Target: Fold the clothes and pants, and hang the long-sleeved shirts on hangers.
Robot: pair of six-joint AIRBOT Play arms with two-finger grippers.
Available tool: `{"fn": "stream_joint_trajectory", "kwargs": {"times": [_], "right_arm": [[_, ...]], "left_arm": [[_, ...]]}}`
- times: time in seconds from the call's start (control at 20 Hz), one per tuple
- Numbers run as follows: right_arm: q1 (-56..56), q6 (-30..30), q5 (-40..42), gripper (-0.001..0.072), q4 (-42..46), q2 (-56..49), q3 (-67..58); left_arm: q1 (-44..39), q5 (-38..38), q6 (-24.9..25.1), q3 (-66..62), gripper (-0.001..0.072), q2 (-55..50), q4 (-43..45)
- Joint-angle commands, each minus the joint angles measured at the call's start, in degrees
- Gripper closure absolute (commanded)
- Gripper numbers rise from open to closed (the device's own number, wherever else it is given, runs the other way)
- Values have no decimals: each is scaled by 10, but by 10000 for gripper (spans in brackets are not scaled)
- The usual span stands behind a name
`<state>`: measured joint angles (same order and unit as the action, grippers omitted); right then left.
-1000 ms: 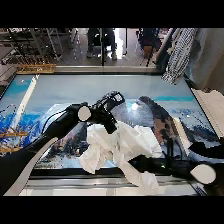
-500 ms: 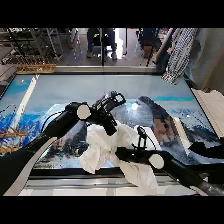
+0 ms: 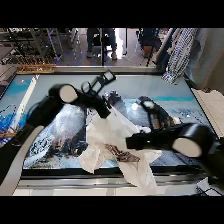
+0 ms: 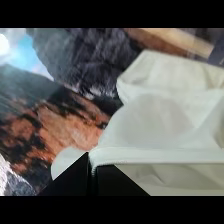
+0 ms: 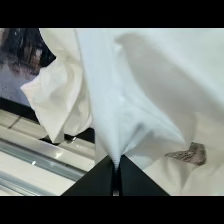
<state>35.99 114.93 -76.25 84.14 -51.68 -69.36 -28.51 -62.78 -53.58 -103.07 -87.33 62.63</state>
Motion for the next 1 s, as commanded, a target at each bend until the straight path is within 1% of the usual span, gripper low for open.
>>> {"fn": "stream_joint_trajectory", "kwargs": {"times": [0.0, 0.05, 0.1, 0.15, 0.2, 0.25, 0.3, 0.35, 0.45, 0.55, 0.65, 0.7, 0.75, 0.8, 0.85, 0.95], "right_arm": [[1, -86, -52, 686, 87, 1, -189], [1, -122, -24, 686, 90, -17, -241], [1, -159, -4, 687, 91, -42, -297], [1, -187, -2, 687, 90, -70, -347], [1, -218, -5, 687, 90, -101, -394], [1, -240, -13, 687, 90, -131, -426], [1, -248, -20, 687, 90, -158, -444], [1, -248, -22, 688, 90, -184, -447], [1, -234, -19, 687, 90, -233, -438], [1, -207, 1, 687, 91, -280, -431], [1, -177, 46, 687, 86, -326, -424], [1, -164, 63, 687, 76, -350, -424], [1, -164, 74, 687, 59, -371, -424], [1, -164, 77, 687, 43, -392, -424], [1, -165, 76, 687, 26, -409, -424], [1, -170, 76, 687, 0, -437, -424]], "left_arm": [[27, -80, -115, -182, 694, 3, -1], [37, -83, -143, -216, 694, 19, 1], [48, -71, -163, -219, 694, 48, 9], [61, -65, -196, -214, 694, 82, 33], [75, -60, -219, -202, 694, 113, 55], [89, -50, -239, -178, 694, 144, 74], [100, -47, -253, -147, 694, 166, 82], [106, -54, -267, -106, 694, 180, 83], [106, -58, -271, -18, 694, 178, 88], [110, -21, -292, 66, 694, 161, 98], [126, 18, -307, 124, 687, 138, 98], [136, 14, -306, 133, 574, 127, 102], [149, -1, -306, 134, 332, 123, 112], [167, -23, -307, 134, 127, 123, 128], [195, -59, -307, 134, 114, 129, 152], [268, -145, -311, 142, 114, 141, 219]]}}
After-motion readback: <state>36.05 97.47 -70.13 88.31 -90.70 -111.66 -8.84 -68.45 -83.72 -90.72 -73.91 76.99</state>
